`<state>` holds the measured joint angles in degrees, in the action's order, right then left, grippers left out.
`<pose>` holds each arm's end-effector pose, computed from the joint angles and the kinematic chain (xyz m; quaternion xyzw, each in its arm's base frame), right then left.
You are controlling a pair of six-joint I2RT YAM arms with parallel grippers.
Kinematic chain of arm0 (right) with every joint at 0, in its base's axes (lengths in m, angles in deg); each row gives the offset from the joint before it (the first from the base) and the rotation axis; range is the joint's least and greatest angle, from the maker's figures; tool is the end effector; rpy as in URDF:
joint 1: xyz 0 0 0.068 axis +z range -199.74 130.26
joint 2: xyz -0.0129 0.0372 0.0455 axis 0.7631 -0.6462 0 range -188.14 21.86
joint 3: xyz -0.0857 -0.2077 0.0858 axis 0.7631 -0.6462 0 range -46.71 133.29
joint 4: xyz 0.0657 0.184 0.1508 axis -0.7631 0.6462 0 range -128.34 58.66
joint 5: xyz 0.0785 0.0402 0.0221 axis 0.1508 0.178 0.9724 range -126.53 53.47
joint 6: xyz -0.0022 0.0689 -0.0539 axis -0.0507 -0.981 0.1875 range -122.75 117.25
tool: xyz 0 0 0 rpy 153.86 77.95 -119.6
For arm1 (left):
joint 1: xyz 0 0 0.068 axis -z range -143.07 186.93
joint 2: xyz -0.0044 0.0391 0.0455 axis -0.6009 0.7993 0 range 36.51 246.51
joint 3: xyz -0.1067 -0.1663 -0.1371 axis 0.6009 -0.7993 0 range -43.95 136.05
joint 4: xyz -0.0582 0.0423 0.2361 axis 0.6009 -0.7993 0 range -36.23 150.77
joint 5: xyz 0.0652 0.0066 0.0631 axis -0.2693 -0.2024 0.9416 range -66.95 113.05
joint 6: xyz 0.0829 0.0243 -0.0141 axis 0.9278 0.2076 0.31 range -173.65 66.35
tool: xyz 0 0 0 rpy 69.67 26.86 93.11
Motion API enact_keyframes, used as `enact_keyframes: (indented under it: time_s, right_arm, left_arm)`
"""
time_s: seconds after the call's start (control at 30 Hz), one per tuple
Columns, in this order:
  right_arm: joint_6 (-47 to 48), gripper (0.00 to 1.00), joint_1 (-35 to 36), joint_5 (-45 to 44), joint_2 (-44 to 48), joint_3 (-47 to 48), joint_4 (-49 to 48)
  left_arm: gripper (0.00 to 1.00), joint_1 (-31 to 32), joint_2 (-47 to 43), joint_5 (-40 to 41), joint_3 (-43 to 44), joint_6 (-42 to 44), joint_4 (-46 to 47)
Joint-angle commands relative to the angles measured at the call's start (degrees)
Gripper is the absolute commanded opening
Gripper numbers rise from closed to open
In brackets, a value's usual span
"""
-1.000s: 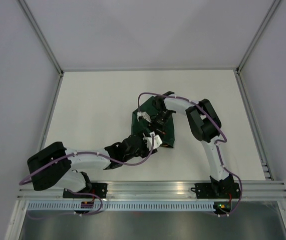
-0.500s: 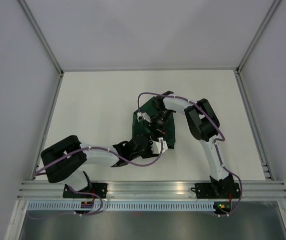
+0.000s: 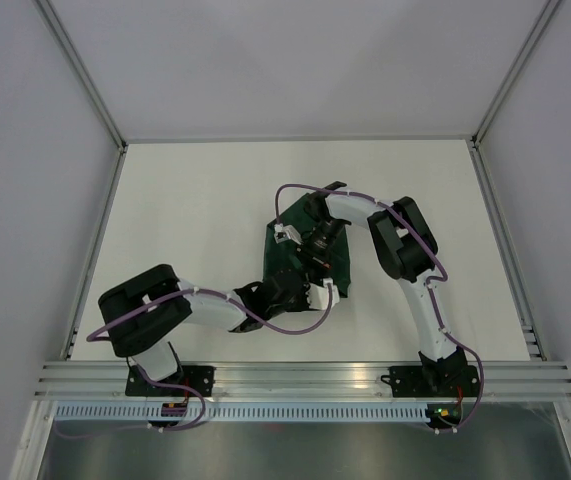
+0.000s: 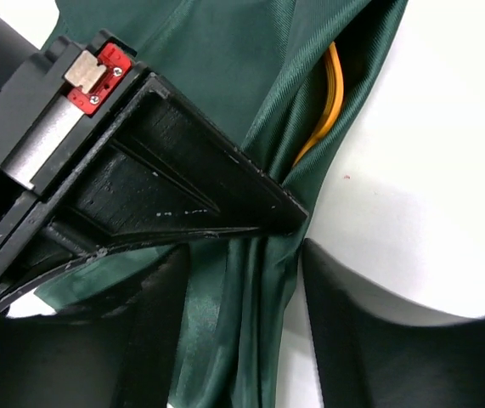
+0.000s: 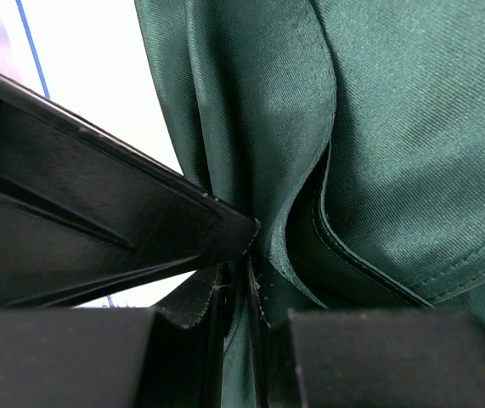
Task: Fold the napkin, place the utensils inside, and roll it up
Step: Roll the napkin at the center of the board.
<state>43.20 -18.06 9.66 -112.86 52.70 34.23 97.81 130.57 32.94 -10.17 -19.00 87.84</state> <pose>0.2811 0.2392 0.0721 0.5221 -0.7462 -0.4023 0.0937 0.1712 -0.2800 0.0915 0.6214 0.6195 -0.0336 0.4786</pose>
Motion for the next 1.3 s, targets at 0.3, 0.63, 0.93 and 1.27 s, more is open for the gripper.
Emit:
enact_keyframes:
  time_s: [0.3,0.63,0.93,1.27]
  right_arm:
    - [5.7,0.09,-0.3,-10.4,-4.4,-1.2,-5.7]
    - [5.0,0.18,-0.8,-9.3,-1.3,-4.1,-7.3]
    - [2.4,0.46,-4.6,-6.7,6.1,-5.5,-8.3]
    - [3.3,0.5,-13.3,-0.5,15.1,-8.2,-8.1]
  left_arm:
    - [0.22,-0.1,5.1,-3.7,4.0,-1.9,-4.9]
    - [0.02,-2.5,6.2,-9.4,11.3,-6.8,-16.6]
    - [0.02,-5.3,6.7,-17.4,15.7,-10.5,-23.6]
    - [0.02,-8.6,8.7,-25.5,18.6,-14.2,-28.4]
